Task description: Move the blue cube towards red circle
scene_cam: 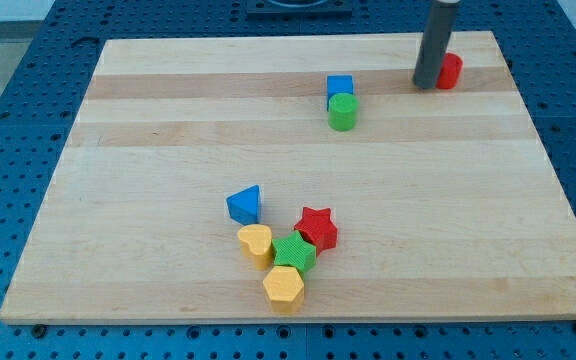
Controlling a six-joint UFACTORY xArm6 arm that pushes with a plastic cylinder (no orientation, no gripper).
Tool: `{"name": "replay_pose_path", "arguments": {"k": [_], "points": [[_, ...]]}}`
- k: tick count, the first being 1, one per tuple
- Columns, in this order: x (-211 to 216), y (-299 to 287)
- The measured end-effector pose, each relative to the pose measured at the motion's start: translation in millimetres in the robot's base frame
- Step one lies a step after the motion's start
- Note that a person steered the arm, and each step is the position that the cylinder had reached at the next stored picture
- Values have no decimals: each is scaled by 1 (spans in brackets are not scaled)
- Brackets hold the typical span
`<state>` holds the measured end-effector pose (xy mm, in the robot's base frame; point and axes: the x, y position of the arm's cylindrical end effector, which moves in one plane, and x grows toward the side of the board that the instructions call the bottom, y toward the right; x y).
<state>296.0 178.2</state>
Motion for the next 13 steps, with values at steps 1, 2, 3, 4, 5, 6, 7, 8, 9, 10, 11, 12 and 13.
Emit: {"name": "replay_pose_path", "arguments": {"k": [1, 2, 3, 4, 5, 6, 7, 8, 9, 10, 11, 12, 13], "points": [[-9, 5], [1, -3], [85, -39], [133, -45], [154, -73], [147, -145], [140, -195], [112, -217], [92, -224], [54, -200], [53, -199], [46, -172], [42, -149]]}}
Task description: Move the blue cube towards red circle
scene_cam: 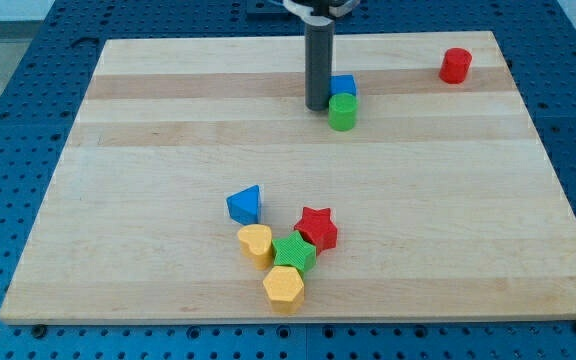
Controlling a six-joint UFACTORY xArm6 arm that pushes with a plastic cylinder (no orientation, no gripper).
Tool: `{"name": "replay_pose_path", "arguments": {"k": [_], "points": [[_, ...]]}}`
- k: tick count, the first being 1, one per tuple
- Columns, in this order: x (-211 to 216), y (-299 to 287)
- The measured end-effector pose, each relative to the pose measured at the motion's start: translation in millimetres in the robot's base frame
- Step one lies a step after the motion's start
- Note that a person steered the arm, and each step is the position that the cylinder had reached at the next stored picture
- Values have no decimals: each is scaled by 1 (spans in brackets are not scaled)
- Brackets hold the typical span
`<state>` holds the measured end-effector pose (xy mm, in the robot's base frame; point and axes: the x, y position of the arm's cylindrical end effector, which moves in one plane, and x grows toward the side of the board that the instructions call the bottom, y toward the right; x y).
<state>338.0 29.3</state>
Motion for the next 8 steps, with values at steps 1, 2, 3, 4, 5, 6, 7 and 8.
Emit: {"name": "replay_pose_path", "arguments": {"k": [1, 2, 3, 4, 5, 6, 7, 8], "points": [[-3, 21], [-13, 48], [-29, 78], [-43, 106], [-56, 134], [-57, 143], [-22, 110], [41, 94]]}}
